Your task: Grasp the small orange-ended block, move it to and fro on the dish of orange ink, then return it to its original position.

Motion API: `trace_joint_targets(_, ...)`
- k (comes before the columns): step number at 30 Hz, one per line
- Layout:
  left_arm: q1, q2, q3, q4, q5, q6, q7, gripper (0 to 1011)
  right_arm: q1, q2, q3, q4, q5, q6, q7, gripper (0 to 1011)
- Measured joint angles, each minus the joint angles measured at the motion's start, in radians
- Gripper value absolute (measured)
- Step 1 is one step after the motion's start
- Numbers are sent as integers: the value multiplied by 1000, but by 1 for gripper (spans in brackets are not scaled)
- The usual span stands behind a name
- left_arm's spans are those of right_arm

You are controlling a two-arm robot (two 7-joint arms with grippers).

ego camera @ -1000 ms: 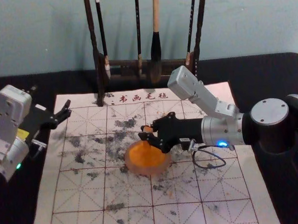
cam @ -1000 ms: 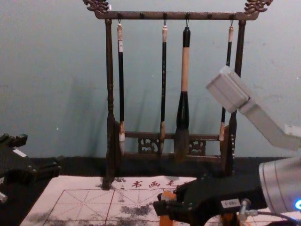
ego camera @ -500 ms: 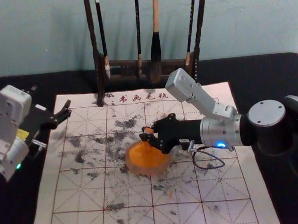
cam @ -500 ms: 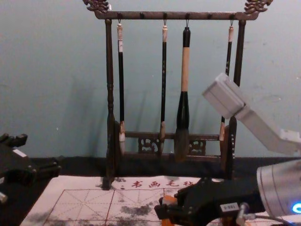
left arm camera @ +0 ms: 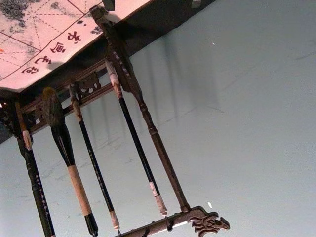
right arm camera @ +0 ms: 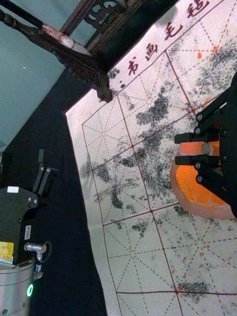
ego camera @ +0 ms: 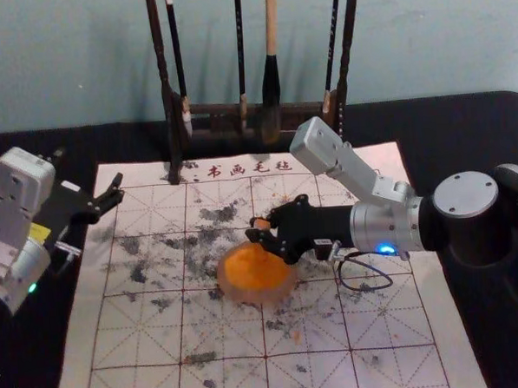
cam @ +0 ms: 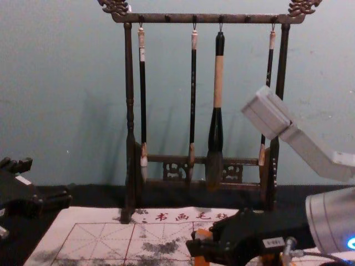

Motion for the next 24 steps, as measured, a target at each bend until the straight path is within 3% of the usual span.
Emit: trace_joint_targets(24,0,0,0,0,0,0,0,1001,-45,72,8,-84,17,1,32,109)
